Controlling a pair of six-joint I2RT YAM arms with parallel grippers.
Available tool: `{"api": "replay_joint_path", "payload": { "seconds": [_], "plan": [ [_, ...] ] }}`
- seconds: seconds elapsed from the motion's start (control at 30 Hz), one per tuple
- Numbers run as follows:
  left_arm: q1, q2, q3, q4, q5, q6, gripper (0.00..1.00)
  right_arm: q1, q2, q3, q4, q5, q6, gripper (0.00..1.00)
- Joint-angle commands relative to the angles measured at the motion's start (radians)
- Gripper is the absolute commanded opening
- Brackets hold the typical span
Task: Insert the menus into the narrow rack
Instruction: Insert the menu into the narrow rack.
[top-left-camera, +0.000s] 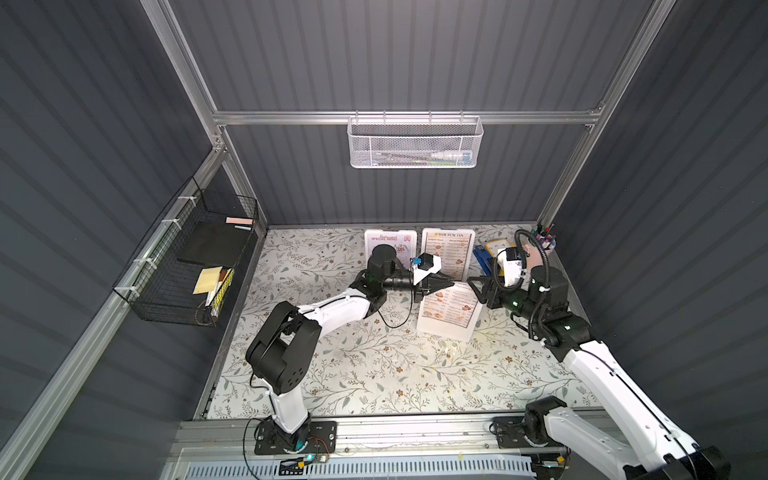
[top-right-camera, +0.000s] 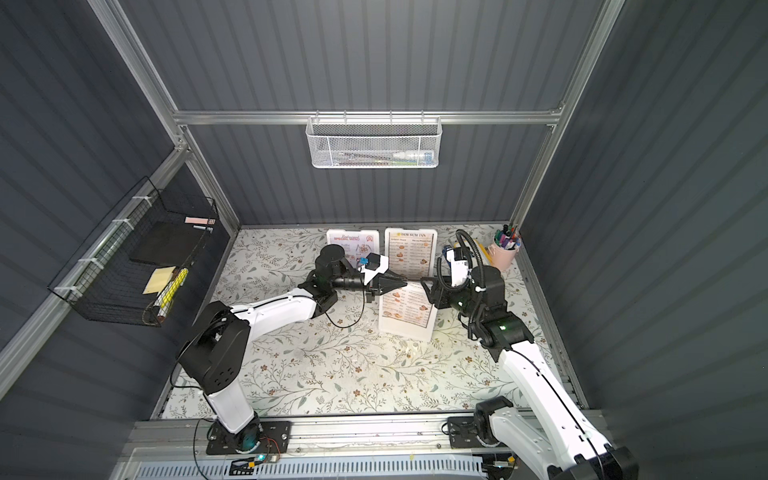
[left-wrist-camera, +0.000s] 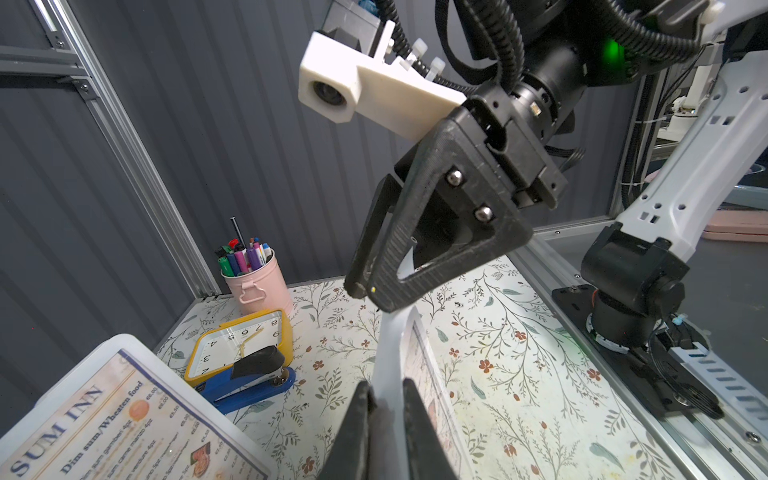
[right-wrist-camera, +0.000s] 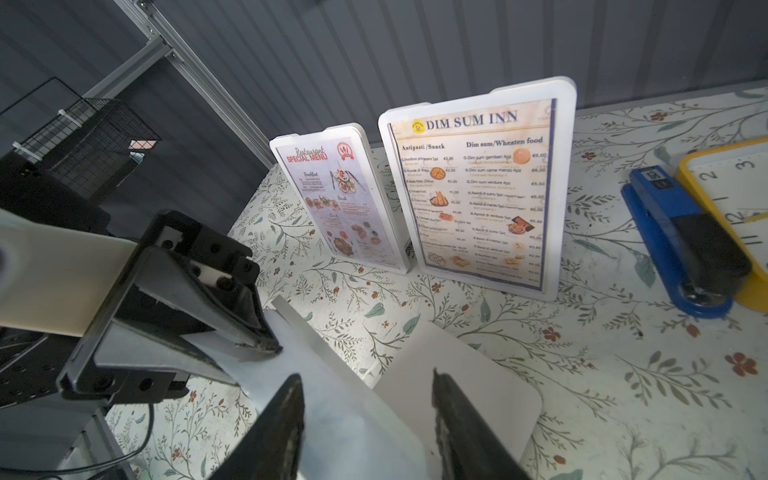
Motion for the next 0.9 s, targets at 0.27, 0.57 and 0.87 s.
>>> {"api": "replay_joint_path", "payload": {
  "seconds": [0.27,0.57,0.87],
  "plan": [
    [-0.007,-0.015,-0.018,-0.012,-0.015,0.007,0.26,0.006,0.007,0.021,-0.021,0.015,-0.016,0.54],
    [-0.007,-0.032,-0.034,-0.008,-0.033,0.007,0.44,0.026,0.007,0.025,-0.052,0.102,-0.027,0.54],
    [-0.008,-0.079,-0.033,-0.024,-0.088,0.0,0.67,0.048,0.02,0.049,-0.075,0.16,-0.045,0.54]
  ]
}}
